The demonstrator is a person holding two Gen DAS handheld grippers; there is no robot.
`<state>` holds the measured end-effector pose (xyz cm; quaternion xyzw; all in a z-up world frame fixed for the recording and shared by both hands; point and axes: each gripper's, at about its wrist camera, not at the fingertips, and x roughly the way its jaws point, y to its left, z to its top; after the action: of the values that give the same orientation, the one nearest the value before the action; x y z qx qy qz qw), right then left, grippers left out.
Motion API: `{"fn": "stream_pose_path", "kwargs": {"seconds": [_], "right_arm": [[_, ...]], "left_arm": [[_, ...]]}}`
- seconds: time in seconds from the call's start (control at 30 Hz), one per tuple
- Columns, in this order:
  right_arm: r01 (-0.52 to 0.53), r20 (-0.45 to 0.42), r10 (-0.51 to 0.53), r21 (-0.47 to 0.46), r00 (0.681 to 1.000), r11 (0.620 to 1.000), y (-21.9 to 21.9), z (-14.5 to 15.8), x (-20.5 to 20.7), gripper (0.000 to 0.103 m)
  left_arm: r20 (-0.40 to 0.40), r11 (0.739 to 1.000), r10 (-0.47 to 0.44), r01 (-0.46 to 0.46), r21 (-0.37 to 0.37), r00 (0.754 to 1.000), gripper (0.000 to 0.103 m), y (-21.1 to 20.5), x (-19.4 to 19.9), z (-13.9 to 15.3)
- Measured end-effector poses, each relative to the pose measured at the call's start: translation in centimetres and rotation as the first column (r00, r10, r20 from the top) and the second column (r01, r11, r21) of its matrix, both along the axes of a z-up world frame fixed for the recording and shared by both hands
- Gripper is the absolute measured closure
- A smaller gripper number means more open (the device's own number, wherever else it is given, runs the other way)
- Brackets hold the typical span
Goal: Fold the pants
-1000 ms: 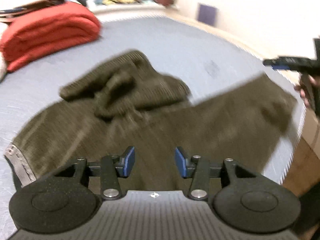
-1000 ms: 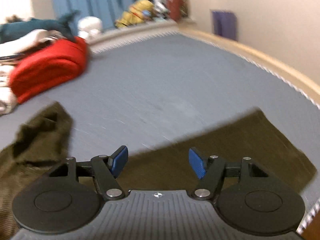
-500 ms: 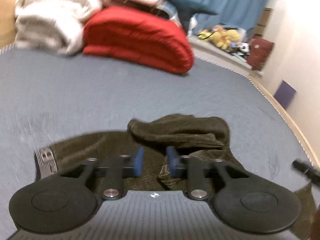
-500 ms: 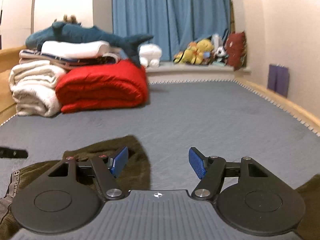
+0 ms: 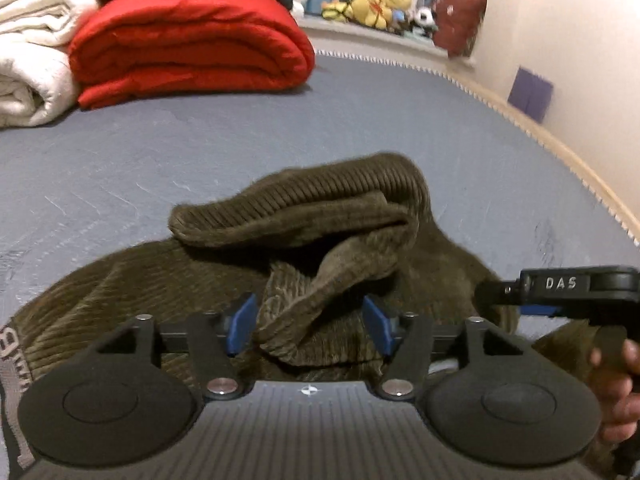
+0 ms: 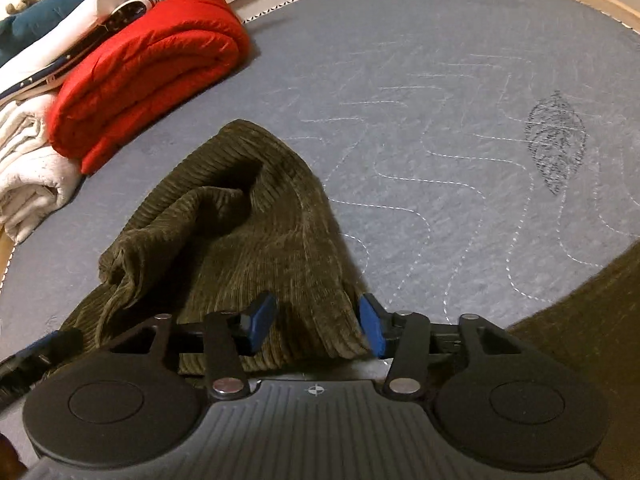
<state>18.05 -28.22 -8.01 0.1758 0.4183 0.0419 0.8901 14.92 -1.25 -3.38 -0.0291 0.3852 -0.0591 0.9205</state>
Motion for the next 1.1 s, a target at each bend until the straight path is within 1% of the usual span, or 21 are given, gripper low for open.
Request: {"fn": "stream_pose_path", "kwargs": {"seconds": [0.1,0.2,0.27,0.3,0.33,0.37,0.4,0.43,0.47,0.53,0.57,0.63,0.73,0.8,0.83,0.87,0.9,0.93,0.97,1.0,1.1], "right_arm": [[-0.027,-0.019,0.027,-0.032,0.999,0.999,0.7,-0.5,0.6,0.045],[-0.042,-0.04,0.039,-0.063,0.998,0.997,1.1,-1.0,0.9,0.05],[-0.052,-0.029,0.049,-0.096,0.998,0.994,1.3,-0.9,0.8,0.065],[-0.057,-0.02,0.055,-0.108,0.998,0.993,1.3,-0.6,0.8,0.077],[-0.063,-0.008,0.063,-0.113,0.998,0.992,1.2,-0.3,0.7,0.084],[-0.068,0.005,0.069,-0.11,0.998,0.992,1.1,-0.1,0.6,0.085],[-0.074,0.021,0.076,-0.107,0.997,0.992,1.0,0.4,0.4,0.088],[-0.081,0.038,0.086,-0.107,0.996,0.991,0.9,0.8,0.2,0.089],[-0.091,0.065,0.098,-0.107,0.993,0.99,0.9,1.4,-0.1,0.089],[-0.11,0.131,0.122,-0.098,0.984,0.989,0.7,2.8,-0.7,0.091],[-0.115,0.166,0.128,-0.088,0.978,0.99,0.5,3.6,-1.1,0.091],[-0.107,0.236,0.117,-0.054,0.965,0.993,-0.3,5.4,-1.9,0.091],[-0.089,0.377,0.064,0.049,0.924,0.995,-2.6,8.8,-3.2,0.092],[-0.08,0.461,0.022,0.105,0.887,0.991,-4.4,10.6,-4.2,0.093],[-0.074,0.491,-0.001,0.134,0.871,0.988,-5.4,11.1,-4.6,0.093],[-0.061,0.509,-0.029,0.159,0.86,0.985,-6.3,11.4,-4.8,0.093],[-0.04,0.512,-0.055,0.172,0.857,0.984,-7.1,11.2,-4.9,0.093],[-0.004,0.492,-0.083,0.173,0.866,0.985,-7.8,10.8,-4.6,0.093],[0.026,0.46,-0.1,0.165,0.882,0.986,-8.3,10.1,-4.1,0.093],[0.048,0.405,-0.11,0.16,0.908,0.986,-8.8,9.0,-3.2,0.093],[0.086,0.233,-0.123,0.161,0.965,0.983,-9.6,5.5,-0.8,0.093]], "left_arm": [[-0.028,1.0,-0.01,0.01,-0.001,1.0,0.035,-0.4,0.6,-1.4],[-0.033,1.0,-0.012,0.013,0.025,0.999,0.035,-0.3,1.6,-2.4],[-0.032,0.999,-0.012,0.013,0.037,0.999,0.038,-0.2,1.8,-2.7],[-0.033,0.999,-0.013,0.014,0.039,0.999,0.041,-0.1,1.9,-2.9],[-0.033,0.999,-0.013,0.015,0.045,0.999,0.052,-0.1,2.0,-3.0],[-0.035,0.998,-0.01,0.012,0.062,0.999,0.067,-0.2,2.1,-2.9],[-0.04,0.996,-0.005,0.008,0.084,0.999,0.073,-0.2,2.1,-2.9],[-0.045,0.996,-0.005,0.009,0.088,0.999,0.085,-0.2,2.1,-2.8],[-0.047,0.997,-0.009,0.012,0.071,0.999,0.091,0.0,2.1,-2.6],[-0.023,0.999,0.006,-0.005,0.039,1.0,0.093,0.4,1.9,-1.7],[0.0,1.0,0.015,-0.015,0.017,1.0,0.094,0.6,1.6,-1.0],[0.075,0.995,0.018,-0.011,-0.103,0.997,0.094,1.4,0.8,1.1],[0.232,0.938,-0.009,0.088,-0.334,0.973,0.094,3.0,-1.2,4.9],[0.272,0.886,-0.066,0.182,-0.427,0.96,0.094,3.6,-1.9,6.1],[0.241,0.857,-0.111,0.215,-0.468,0.964,0.094,3.8,-1.7,5.8],[0.171,0.839,-0.164,0.228,-0.494,0.972,0.094,3.8,-1.2,4.8],[0.111,0.845,-0.182,0.213,-0.49,0.977,0.094,3.7,-0.8,3.8],[0.047,0.856,-0.187,0.187,-0.482,0.981,0.094,3.7,-0.5,2.6],[0.0,0.853,-0.196,0.171,-0.493,0.981,0.094,3.8,-0.2,1.5],[-0.046,0.848,-0.209,0.158,-0.507,0.977,0.094,3.9,0.1,0.5],[-0.13,0.858,-0.264,0.171,-0.483,0.956,0.09,3.4,0.5,-1.1]]}}
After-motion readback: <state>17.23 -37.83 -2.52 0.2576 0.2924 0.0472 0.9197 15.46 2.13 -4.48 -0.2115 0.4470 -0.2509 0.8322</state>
